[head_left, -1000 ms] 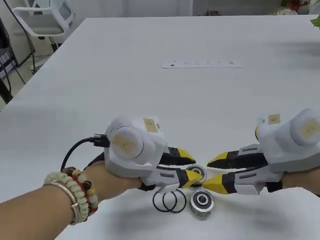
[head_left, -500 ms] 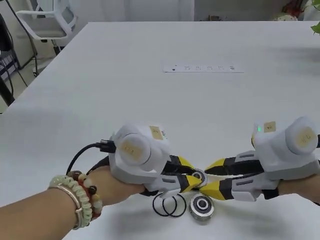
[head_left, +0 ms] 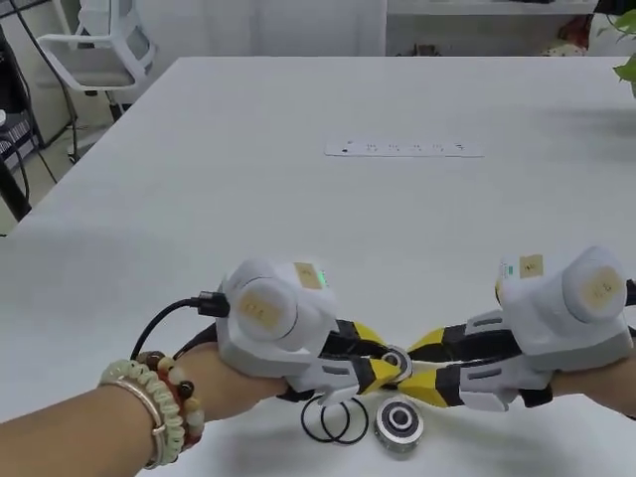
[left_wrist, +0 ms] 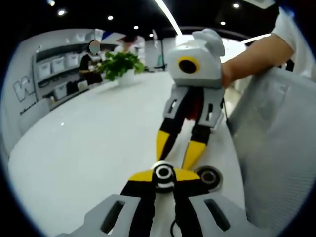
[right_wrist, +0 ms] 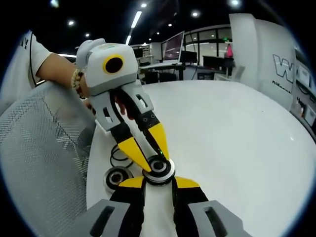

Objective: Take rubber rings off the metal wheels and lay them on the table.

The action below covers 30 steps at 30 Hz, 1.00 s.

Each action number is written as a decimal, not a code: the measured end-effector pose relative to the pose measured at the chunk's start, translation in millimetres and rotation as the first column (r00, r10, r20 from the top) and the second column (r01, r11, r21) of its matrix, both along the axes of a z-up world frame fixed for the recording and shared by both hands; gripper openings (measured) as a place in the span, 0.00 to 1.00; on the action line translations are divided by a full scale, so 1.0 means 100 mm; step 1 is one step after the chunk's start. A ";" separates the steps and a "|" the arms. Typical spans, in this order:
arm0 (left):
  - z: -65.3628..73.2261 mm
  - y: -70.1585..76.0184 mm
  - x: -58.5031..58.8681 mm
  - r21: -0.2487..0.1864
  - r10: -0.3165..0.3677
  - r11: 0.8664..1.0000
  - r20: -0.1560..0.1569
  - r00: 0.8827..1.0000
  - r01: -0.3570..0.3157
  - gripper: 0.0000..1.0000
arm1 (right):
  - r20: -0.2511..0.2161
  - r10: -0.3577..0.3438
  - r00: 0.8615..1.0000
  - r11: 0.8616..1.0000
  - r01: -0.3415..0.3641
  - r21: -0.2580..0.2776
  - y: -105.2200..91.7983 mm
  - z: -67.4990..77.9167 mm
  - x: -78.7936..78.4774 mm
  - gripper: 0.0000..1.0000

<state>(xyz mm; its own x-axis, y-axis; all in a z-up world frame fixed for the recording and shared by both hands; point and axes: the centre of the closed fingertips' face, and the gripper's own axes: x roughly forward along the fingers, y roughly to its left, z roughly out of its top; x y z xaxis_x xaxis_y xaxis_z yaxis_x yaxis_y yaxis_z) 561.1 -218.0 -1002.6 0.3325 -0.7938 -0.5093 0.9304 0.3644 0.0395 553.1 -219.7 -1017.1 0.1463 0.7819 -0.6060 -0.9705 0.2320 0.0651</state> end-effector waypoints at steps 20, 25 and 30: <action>0.00 0.01 0.03 -0.010 0.019 1.000 0.008 1.000 -0.019 0.14 | -0.049 -0.088 0.995 0.995 0.086 -0.052 -0.09 -0.02 0.06 0.00; 0.00 0.01 0.04 -0.009 0.020 1.000 0.008 1.000 -0.020 0.14 | -0.196 -0.214 0.957 0.976 0.217 -0.007 -0.12 0.04 0.12 0.00; 0.00 0.01 0.04 -0.008 0.017 1.000 0.013 1.000 -0.017 0.14 | -0.320 -0.280 0.905 0.952 0.305 0.029 -0.10 0.08 0.13 0.00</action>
<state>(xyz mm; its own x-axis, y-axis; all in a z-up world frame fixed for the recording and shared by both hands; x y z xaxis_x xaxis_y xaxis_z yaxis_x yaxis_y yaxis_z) 565.4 -217.3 -1002.6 0.3527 -0.7920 -0.4984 0.9234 0.3808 0.0482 565.8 -230.1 -1009.2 0.1910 0.7787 -0.5976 -0.7886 0.4843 0.3789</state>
